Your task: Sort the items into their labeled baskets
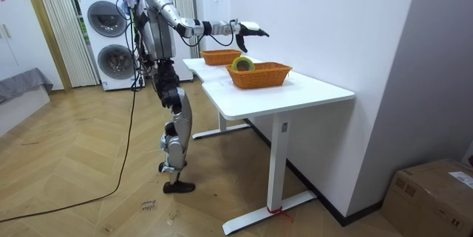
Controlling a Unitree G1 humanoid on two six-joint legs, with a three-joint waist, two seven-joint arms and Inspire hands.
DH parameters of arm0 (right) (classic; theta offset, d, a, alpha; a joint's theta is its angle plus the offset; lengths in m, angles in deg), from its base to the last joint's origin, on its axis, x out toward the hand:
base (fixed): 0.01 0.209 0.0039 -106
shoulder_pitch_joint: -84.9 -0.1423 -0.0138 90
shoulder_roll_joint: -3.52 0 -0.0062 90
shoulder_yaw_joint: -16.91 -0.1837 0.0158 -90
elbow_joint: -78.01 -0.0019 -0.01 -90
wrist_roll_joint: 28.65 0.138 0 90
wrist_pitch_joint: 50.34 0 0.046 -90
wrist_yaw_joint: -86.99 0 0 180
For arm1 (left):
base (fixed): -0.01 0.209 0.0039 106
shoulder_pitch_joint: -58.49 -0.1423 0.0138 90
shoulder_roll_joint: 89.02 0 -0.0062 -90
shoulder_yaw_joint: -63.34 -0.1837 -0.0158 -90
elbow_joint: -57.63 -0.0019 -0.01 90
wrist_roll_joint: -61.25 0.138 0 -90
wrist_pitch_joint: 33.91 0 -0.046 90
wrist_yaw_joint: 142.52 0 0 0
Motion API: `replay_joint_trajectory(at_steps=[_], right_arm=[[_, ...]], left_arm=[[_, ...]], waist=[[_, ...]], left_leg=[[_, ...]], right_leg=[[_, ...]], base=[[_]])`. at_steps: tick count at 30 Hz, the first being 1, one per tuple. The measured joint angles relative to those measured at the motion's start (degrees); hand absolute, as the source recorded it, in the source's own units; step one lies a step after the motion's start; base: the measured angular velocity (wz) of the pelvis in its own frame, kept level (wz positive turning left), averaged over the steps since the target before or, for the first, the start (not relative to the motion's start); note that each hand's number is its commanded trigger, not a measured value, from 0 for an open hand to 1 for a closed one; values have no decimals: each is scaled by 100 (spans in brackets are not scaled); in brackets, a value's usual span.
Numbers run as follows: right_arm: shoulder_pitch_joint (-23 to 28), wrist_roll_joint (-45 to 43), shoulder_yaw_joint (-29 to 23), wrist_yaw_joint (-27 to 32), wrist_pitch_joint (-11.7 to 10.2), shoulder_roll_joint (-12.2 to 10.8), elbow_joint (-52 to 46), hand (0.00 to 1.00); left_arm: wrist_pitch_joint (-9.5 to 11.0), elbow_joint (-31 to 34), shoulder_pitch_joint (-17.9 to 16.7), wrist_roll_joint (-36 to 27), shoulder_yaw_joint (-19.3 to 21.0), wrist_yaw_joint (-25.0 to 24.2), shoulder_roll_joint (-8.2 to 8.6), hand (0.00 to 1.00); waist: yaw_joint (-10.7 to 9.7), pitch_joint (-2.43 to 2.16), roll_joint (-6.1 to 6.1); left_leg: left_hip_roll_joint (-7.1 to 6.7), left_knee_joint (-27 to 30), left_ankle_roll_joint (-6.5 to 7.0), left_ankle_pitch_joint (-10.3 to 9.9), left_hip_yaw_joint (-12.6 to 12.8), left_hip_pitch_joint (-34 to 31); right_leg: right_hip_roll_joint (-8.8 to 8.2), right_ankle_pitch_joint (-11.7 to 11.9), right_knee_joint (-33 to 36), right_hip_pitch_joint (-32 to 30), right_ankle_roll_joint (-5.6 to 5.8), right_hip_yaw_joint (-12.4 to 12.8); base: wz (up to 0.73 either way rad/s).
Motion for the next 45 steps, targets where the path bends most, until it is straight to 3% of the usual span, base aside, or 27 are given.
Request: replay_joint_trajectory(at_steps=[2,7,11,16,22,26,34,45], right_arm=[[-13,-7,222,-55,0,94,181,0],[-53,-88,471,-115,1,103,456,0],[-102,-66,537,-115,-5,103,557,0],[-472,-17,698,-101,-14,103,1104,0],[-765,58,952,-74,-110,107,1610,0],[-932,39,1143,-52,-125,107,1948,0],[-1228,56,1170,77,-221,157,2112,0],[-1502,53,1354,123,-177,158,2605,0]], left_arm=[[0,-2,16,-1,-16,-11,-21,0],[1,-104,205,2,-99,4,-173,0],[4,-134,270,2,-98,21,-262,0],[11,-236,562,-2,-113,64,-358,0],[100,-304,759,-21,-294,176,-366,0],[118,-329,788,-148,-380,181,-366,0],[176,-347,908,-632,-780,206,-397,0],[133,-404,1100,-677,-975,222,-401,0]], waist=[[90,2,-28],[261,-16,-118],[352,-3,-133],[402,1,-185],[415,29,-152],[414,74,-86],[399,74,-70],[418,98,-38]], left_leg=[[-1,-3,-1,0,-31,-7],[-1,81,-23,15,-47,-246],[-1,99,-23,15,-55,-347],[4,219,-37,24,-109,-728],[5,382,-37,31,-112,-1015],[5,393,-37,32,-113,-1110],[9,491,-47,42,-123,-1420],[16,668,-46,41,-121,-1587]], right_leg=[[0,0,0,-2,0,-7],[3,5,16,-181,-9,-45],[3,11,10,-263,-17,-69],[3,37,12,-571,-55,-157],[7,59,12,-799,-65,-173],[4,63,11,-888,-71,-184],[5,86,50,-1165,-96,-209],[-1,124,141,-1263,-116,-236]], base=[[6],[4],[1],[5],[2],[0],[1],[1]])
